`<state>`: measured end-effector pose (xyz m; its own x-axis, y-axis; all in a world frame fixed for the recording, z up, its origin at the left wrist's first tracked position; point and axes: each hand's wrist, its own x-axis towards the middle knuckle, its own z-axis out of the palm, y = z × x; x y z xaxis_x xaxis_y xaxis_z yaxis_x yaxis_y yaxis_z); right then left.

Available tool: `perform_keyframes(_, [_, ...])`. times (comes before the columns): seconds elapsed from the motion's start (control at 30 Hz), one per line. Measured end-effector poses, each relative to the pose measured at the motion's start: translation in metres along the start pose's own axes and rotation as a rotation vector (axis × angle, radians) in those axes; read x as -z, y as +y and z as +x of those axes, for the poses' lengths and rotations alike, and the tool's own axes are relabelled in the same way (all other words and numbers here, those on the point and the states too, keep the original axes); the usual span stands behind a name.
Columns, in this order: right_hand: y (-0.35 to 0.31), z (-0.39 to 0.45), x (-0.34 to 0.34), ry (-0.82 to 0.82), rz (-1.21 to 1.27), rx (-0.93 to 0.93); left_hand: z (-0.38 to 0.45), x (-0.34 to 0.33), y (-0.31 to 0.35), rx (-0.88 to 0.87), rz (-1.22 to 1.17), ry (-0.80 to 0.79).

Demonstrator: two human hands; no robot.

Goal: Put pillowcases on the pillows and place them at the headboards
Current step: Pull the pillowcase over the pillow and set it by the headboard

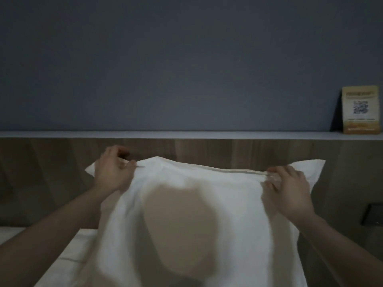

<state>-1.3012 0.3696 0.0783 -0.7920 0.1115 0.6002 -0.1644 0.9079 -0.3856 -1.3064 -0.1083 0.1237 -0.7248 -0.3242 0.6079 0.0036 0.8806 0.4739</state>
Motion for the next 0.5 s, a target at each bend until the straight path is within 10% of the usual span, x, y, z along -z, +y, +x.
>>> perform_keyframes(0.17, [-0.018,0.005,-0.001,-0.071,0.114,-0.05,0.019,0.033,-0.085,0.273,0.08,-0.098])
perform_keyframes(0.5, [-0.028,0.035,-0.007,-0.169,0.025,-0.211,0.066,0.018,-0.054,-0.185,0.344,-0.471])
